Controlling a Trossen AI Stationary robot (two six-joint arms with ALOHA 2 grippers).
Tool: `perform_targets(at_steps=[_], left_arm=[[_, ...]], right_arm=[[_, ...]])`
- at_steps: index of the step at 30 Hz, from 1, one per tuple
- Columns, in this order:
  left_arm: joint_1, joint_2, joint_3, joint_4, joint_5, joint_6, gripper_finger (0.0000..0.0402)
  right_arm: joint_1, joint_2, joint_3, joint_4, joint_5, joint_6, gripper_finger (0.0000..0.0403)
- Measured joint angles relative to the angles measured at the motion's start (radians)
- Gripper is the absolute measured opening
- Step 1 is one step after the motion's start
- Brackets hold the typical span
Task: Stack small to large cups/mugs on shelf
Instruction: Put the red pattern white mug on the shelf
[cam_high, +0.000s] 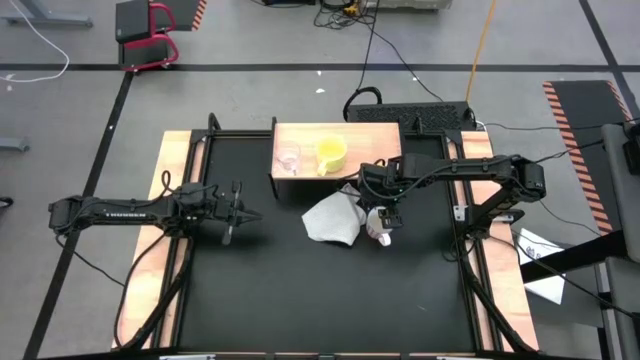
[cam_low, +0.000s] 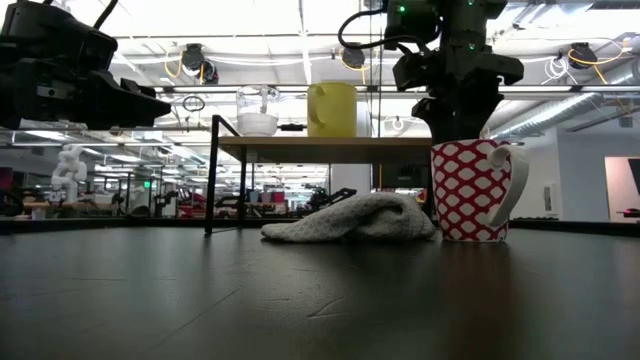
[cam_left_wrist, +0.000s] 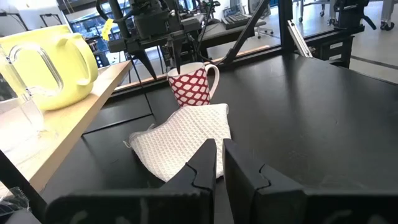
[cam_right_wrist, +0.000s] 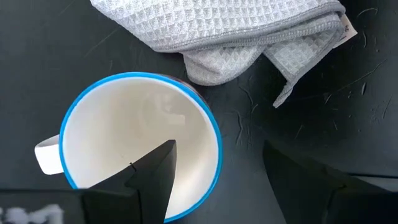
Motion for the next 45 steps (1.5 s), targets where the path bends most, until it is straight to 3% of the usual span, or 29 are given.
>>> perform_targets(at_steps=[38, 45], left_arm=[[0.0, 0.0, 0.0, 0.001, 0.0, -0.008, 0.0031], [0.0, 0.0, 0.0, 0.001, 0.0, -0.007, 0.0031]], right_arm=[[0.0, 0.0, 0.0, 0.015, -0.008, 0.005, 0.0233], [0.0, -0.001, -0.068, 0.035, -0.008, 0.003, 0.0218]])
